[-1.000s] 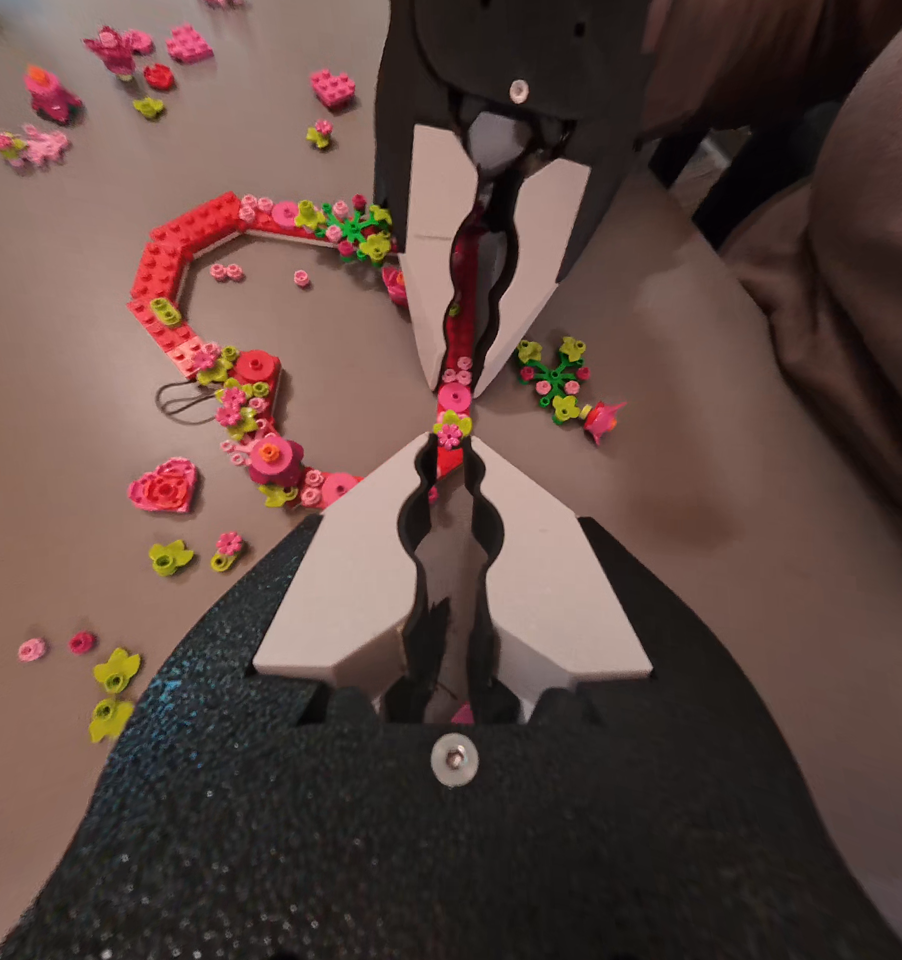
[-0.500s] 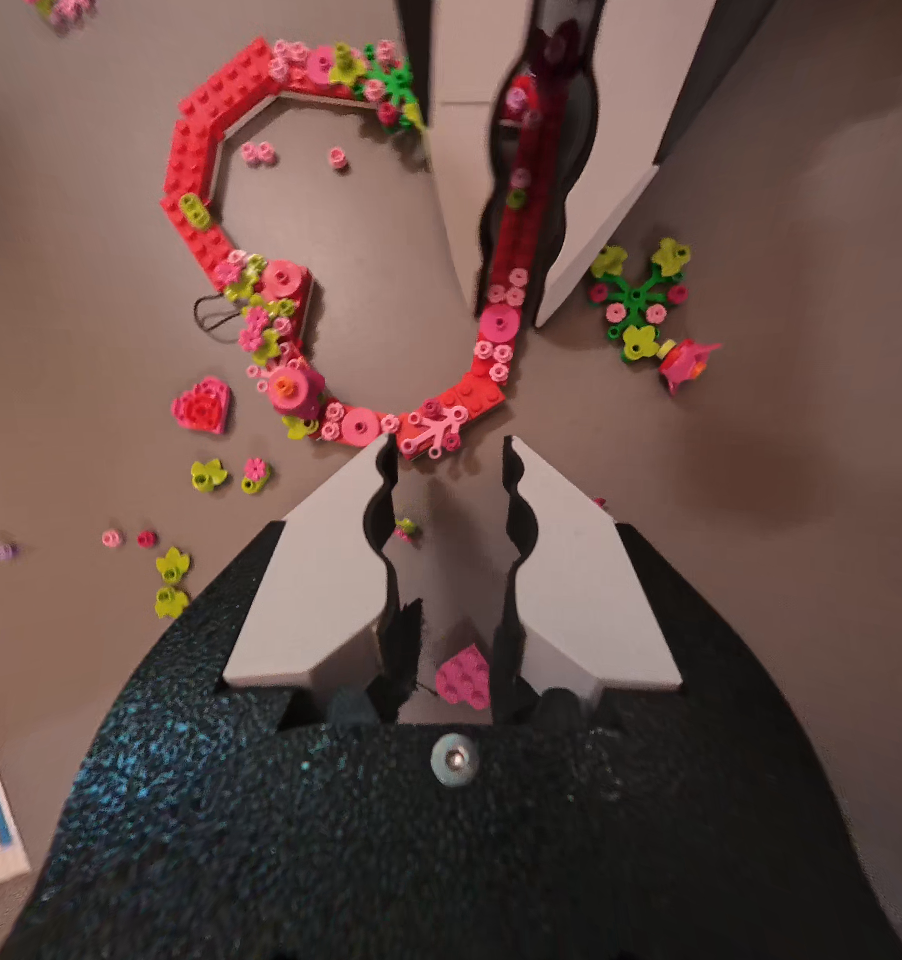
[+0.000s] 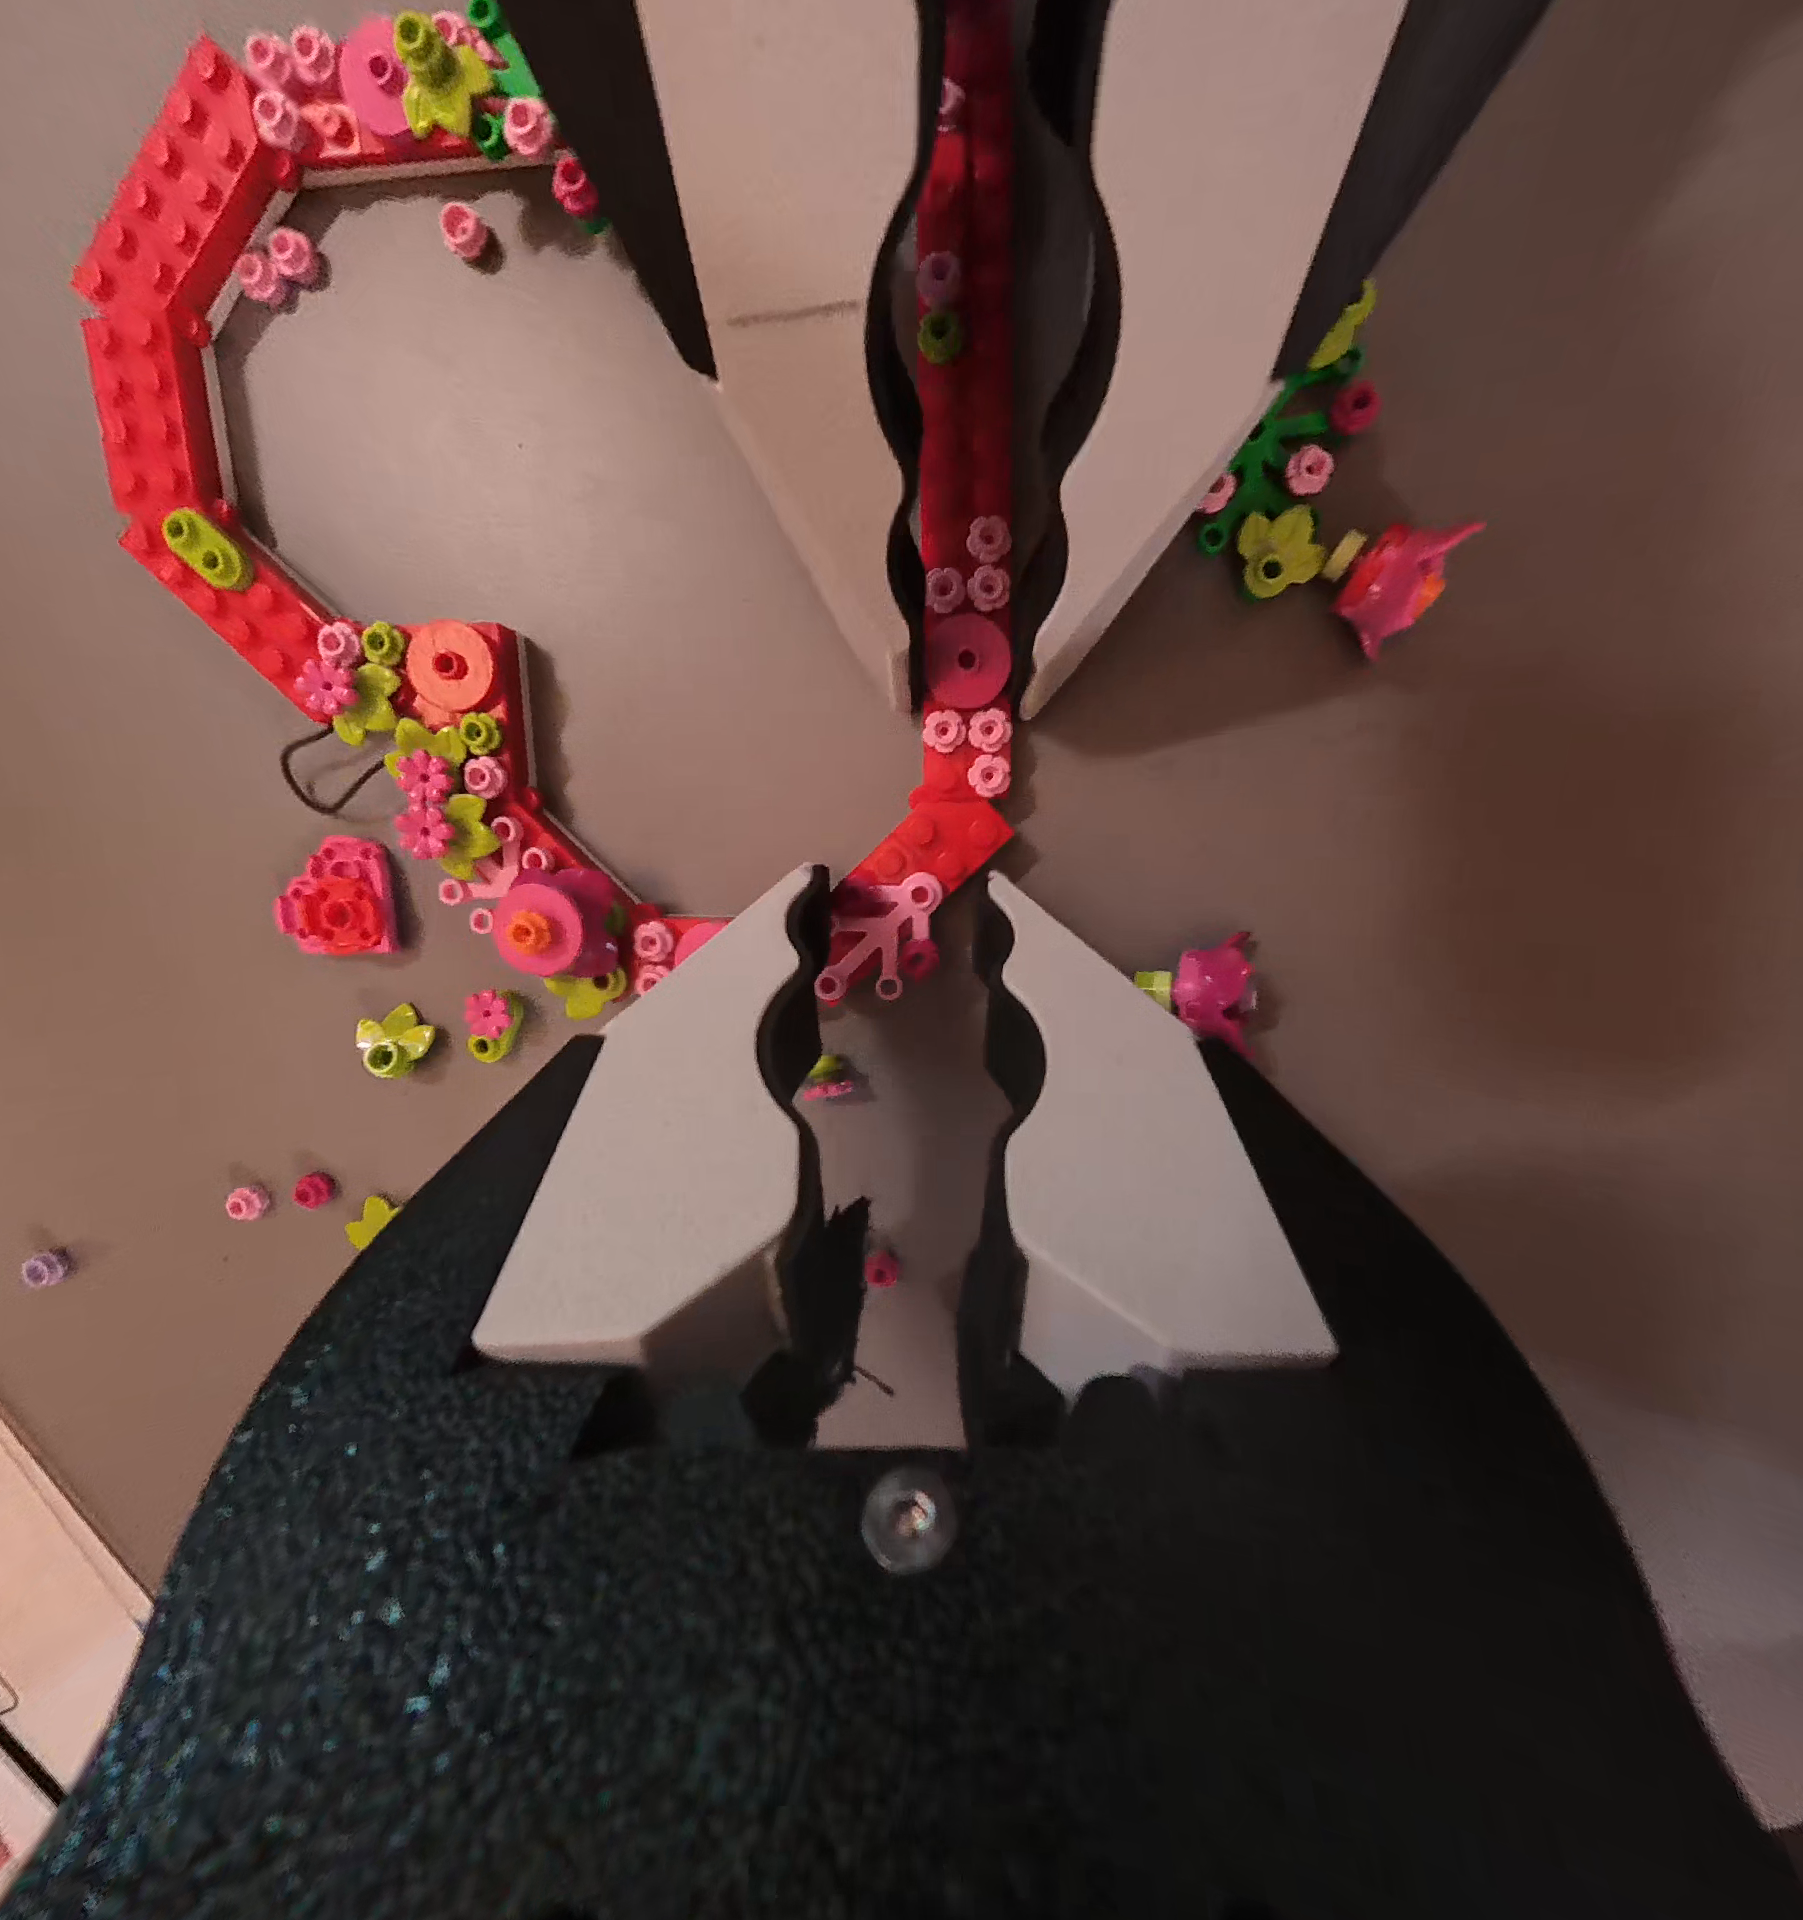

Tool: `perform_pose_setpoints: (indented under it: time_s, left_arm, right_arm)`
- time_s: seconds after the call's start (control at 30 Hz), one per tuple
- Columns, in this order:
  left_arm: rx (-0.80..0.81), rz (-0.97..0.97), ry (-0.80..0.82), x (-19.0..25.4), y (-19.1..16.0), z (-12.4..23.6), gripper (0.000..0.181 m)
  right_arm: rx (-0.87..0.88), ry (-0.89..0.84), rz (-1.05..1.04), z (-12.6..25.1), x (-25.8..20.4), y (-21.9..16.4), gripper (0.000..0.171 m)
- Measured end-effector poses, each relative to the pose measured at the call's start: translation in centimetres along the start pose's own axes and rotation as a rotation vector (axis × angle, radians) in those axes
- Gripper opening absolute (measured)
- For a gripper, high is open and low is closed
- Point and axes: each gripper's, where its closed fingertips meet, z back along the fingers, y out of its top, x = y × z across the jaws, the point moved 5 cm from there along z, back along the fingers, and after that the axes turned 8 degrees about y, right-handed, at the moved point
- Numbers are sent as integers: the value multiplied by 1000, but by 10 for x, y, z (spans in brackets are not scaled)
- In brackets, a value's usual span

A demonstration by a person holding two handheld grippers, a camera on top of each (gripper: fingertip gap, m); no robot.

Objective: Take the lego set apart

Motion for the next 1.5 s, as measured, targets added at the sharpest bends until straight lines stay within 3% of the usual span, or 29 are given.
perform_pose_setpoints:
  time_s: [0.2,0.3,0.37,0.57,0.8,0.9,1.0,1.2,1.33,1.43,1.5]
  left_arm:
    - [-38,-62,-14,9,4,1,29]
    - [-63,-91,-11,14,4,3,46]
    - [-77,-119,8,14,2,6,49]
    - [-109,-177,31,8,6,4,21]
    - [-66,14,-181,-3,5,6,18]
    - [49,149,-271,-11,6,15,18]
    - [64,222,-221,-21,-5,24,19]
    - [-137,367,-115,3,-43,31,23]
    - [45,487,-27,0,-36,37,40]
    - [226,608,94,-20,-17,41,48]
    - [189,626,161,-29,-11,31,53]
  right_arm:
    - [-21,56,40,3,-1,-4,16]
    - [-18,62,47,4,-1,-5,16]
    - [-7,65,46,5,-1,-6,16]
    - [-13,71,79,5,-3,-8,16]
    - [-37,61,131,5,-5,-8,16]
    - [-37,53,140,5,-5,-8,15]
    - [-33,54,132,5,-5,-8,15]
    - [49,129,55,9,-8,-6,17]
    - [160,145,24,30,-1,10,33]
    - [121,24,51,40,27,15,37]
    - [64,-28,94,36,45,19,38]
